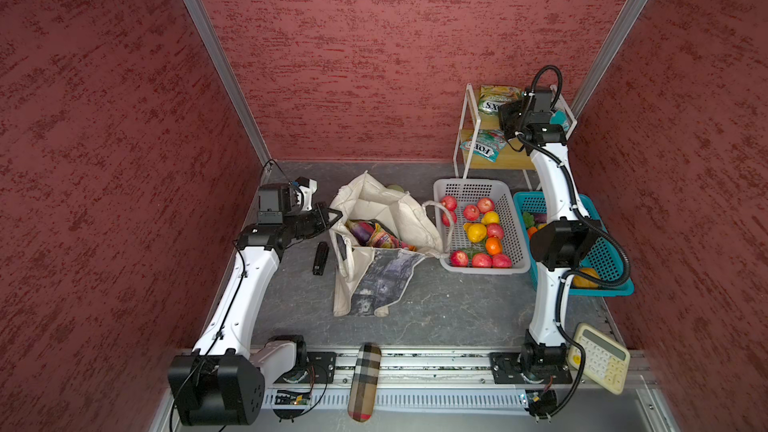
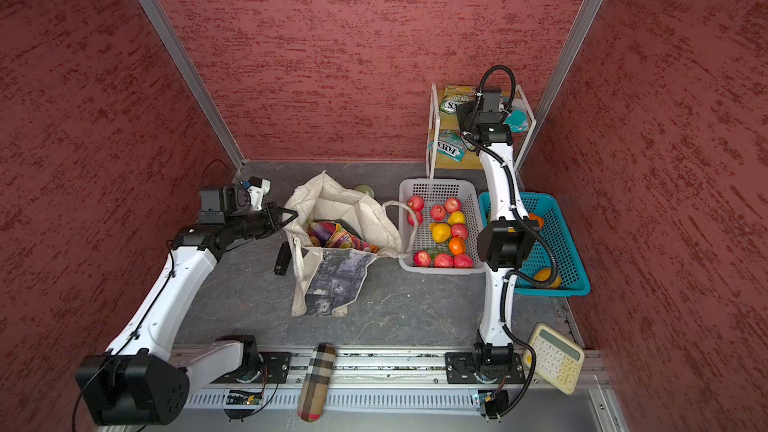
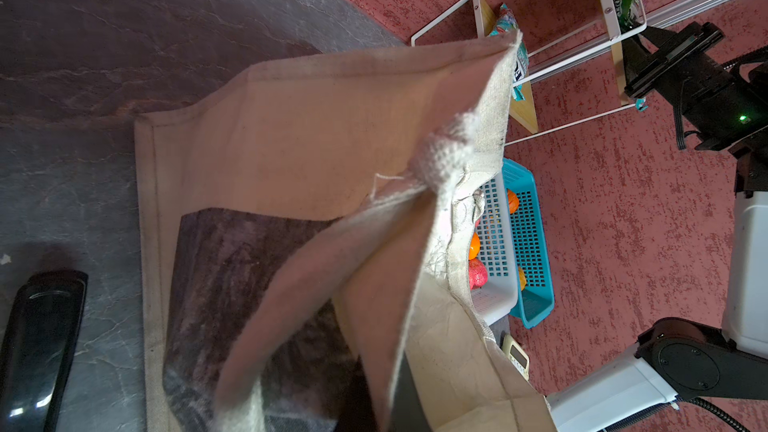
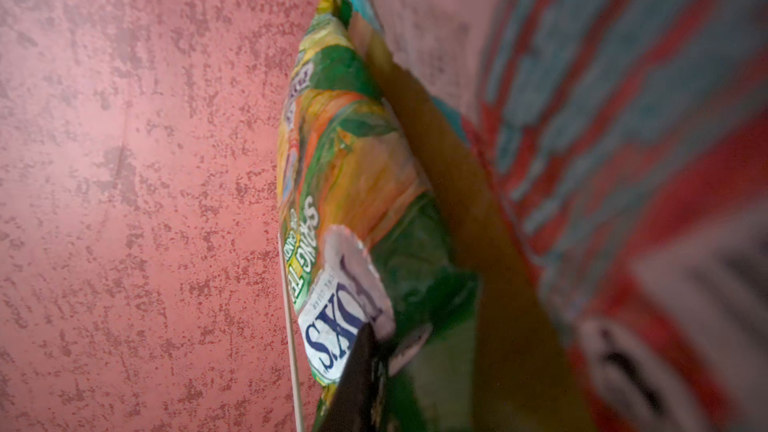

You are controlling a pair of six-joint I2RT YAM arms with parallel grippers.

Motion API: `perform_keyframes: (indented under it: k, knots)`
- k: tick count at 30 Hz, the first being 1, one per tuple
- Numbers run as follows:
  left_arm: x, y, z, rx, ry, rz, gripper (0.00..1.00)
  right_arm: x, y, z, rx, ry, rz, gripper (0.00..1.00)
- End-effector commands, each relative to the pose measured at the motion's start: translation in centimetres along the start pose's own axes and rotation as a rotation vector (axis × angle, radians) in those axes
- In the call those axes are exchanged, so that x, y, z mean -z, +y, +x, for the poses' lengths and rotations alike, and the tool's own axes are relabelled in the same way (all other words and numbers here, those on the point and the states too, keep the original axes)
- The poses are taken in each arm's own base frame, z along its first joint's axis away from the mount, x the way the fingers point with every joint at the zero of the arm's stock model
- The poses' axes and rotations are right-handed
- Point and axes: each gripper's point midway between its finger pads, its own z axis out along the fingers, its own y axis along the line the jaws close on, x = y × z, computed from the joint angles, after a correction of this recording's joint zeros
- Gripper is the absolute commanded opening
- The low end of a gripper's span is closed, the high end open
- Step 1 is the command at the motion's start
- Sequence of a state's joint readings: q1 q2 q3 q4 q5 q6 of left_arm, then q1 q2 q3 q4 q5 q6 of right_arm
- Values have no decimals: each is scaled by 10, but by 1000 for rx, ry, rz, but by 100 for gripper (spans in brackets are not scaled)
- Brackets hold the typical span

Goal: Place the food into the grocery bag and tie it
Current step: 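Grasp the green FOX'S Spring Tea candy bag on the shelf top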

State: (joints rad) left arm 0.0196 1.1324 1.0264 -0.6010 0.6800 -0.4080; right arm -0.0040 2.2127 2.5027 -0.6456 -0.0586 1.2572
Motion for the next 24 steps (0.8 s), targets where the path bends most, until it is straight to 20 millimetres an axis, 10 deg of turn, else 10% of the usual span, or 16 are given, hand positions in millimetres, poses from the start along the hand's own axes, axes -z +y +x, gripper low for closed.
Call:
perform_keyframes:
  k: [1,14,24]
  knots:
    - [2,0,-8,-23,-32,13,0,4,17,-10,-20,-32,-61,0]
    - [3,-2,-10,-15,-35,33,0,73,155,-31,8,-87,-575,0]
    - [3,-1,-9,-7,-38,38,0,189,231,-15,107,-33,-838,0]
